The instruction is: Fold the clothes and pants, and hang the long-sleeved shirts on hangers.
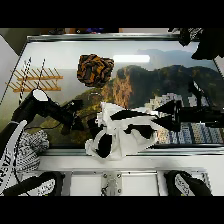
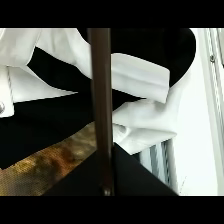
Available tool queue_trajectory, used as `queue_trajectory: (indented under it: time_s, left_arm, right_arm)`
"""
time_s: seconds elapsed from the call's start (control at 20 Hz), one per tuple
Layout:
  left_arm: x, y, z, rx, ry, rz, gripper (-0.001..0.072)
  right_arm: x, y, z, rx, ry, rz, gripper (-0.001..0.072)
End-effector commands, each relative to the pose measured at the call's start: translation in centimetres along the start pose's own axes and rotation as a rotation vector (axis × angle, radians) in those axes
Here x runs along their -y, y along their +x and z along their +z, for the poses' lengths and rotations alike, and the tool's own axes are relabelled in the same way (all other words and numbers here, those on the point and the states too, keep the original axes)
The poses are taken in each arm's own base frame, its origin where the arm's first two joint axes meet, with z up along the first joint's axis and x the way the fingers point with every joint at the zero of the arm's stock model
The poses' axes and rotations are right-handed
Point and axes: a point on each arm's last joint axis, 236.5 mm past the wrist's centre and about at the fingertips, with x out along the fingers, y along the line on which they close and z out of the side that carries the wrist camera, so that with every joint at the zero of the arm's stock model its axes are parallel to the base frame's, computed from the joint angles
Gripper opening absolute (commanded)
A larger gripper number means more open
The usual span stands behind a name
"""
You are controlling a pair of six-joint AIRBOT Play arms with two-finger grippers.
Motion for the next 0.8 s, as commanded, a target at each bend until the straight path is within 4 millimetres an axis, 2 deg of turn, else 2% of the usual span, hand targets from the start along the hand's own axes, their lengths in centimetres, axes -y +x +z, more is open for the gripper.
queue_trajectory:
  time_s: [0.0, 0.45, 0.6, 0.75]
  left_arm:
    - [0.1, 0.0, 0.0, 0.000, 0.000, -0.004, 0.0015]
    - [0.1, 0.0, 0.0, -0.001, 0.000, -0.004, 0.0015]
    - [0.1, 0.0, 0.0, -0.001, 0.000, -0.004, 0.0015]
    - [0.1, 0.0, 0.0, -0.001, 0.000, -0.005, 0.0015]
  right_arm:
    - [0.3, 1.4, -0.2, 0.070, -0.005, 0.049, 0.0615]
    - [-2.5, 6.6, -1.3, 0.010, 0.019, 0.232, 0.0614]
    - [-2.6, 7.2, -1.0, 0.011, 0.009, 0.226, 0.0614]
    - [-2.6, 7.2, 0.5, 0.076, 0.025, 0.227, 0.0615]
